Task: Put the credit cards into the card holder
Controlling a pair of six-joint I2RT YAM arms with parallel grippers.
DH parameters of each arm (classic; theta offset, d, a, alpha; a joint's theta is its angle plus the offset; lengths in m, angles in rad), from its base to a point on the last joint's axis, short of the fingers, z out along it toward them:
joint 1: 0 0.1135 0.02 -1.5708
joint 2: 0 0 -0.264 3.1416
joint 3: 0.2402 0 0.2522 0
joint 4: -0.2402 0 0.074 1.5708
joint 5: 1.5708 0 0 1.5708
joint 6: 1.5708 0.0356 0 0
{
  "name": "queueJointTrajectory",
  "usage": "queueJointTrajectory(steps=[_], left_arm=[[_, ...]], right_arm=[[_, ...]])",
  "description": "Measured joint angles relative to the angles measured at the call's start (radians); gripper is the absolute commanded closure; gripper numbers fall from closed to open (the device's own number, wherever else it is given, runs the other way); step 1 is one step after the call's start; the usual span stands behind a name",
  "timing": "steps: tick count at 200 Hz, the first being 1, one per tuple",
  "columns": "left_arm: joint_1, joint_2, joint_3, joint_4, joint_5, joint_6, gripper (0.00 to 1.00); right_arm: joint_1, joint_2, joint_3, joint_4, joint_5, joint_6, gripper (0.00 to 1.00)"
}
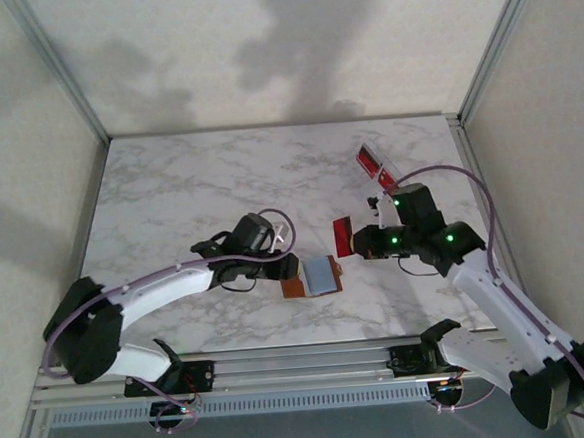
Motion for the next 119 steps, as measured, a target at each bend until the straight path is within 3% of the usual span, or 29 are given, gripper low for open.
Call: queueJointTrajectory(steps=[62,119], left_arm=[[0.008,-0.110,-0.033,0.311,0.339,-0.122,0.49],[0.008,-0.116,-0.039,0.472,0.472,-0.198,0.48]], right_arm=[[0.000,-0.103,-0.106,0.120,-0.198,0.064,1.00],[0.000,-0.166,-0.116,0.203,-0.322,0.111,1.00]])
